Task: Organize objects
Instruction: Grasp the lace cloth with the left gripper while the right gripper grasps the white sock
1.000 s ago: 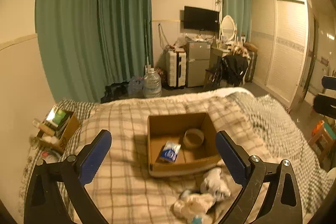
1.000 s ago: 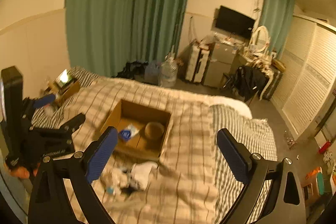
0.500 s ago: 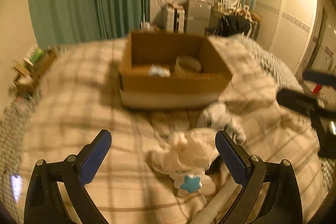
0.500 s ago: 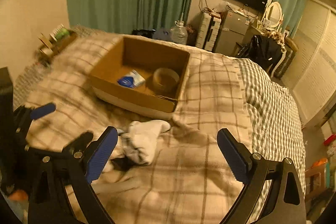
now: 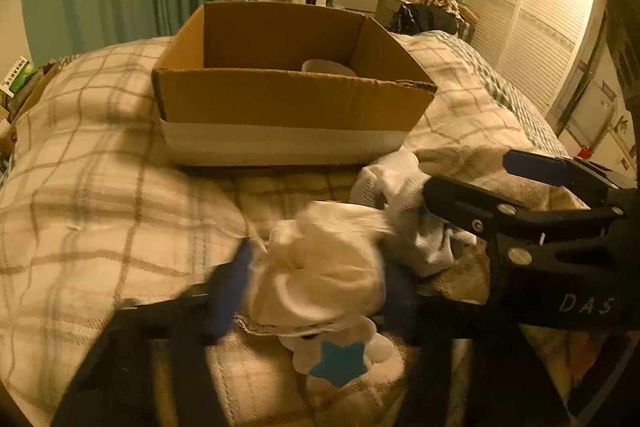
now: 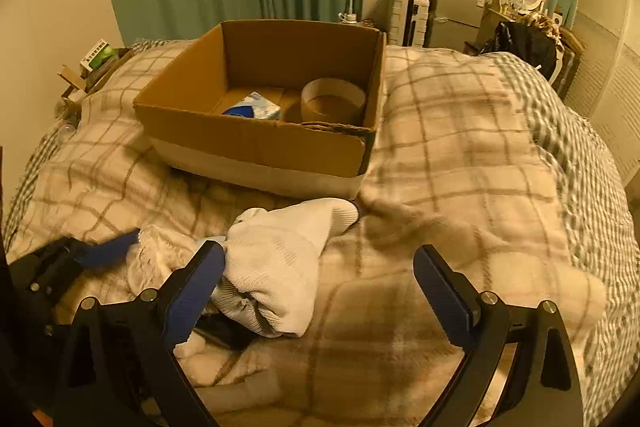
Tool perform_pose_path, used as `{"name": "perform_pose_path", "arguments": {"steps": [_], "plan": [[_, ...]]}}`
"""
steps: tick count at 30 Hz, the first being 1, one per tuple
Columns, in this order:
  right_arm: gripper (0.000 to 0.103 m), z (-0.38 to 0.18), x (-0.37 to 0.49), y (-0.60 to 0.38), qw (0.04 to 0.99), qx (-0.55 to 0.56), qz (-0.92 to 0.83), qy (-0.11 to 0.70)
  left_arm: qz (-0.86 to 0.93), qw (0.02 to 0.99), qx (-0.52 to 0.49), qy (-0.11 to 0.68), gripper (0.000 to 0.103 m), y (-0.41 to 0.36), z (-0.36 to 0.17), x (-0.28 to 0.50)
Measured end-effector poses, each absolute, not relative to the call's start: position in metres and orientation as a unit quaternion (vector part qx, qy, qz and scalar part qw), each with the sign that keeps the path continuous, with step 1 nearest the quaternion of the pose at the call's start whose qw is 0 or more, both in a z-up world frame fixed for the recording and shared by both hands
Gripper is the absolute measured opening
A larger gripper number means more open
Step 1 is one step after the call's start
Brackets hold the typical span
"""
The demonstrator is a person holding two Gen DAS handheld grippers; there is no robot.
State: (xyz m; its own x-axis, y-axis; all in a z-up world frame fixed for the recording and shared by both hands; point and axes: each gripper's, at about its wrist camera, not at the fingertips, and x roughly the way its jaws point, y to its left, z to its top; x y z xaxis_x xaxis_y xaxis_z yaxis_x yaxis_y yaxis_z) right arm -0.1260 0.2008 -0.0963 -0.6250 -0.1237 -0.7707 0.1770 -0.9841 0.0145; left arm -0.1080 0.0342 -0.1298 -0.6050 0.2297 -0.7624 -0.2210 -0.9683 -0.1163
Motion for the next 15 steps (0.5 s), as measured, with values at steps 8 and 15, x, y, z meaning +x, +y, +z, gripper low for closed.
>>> {"name": "perform_pose_path", "arguments": {"steps": [8, 15], "plan": [[0.096, -0.102, -0.130, 0.197, 0.097, 0.437, -0.894, 0.015, 0.909, 0.098, -0.402, -0.040, 0.013, 0.009, -0.104, -0.098], [0.078, -0.133, -0.135, 0.169, 0.140, 0.494, -0.858, 0.030, 0.910, 0.077, -0.404, -0.054, 0.012, -0.008, -0.091, -0.083]]}}
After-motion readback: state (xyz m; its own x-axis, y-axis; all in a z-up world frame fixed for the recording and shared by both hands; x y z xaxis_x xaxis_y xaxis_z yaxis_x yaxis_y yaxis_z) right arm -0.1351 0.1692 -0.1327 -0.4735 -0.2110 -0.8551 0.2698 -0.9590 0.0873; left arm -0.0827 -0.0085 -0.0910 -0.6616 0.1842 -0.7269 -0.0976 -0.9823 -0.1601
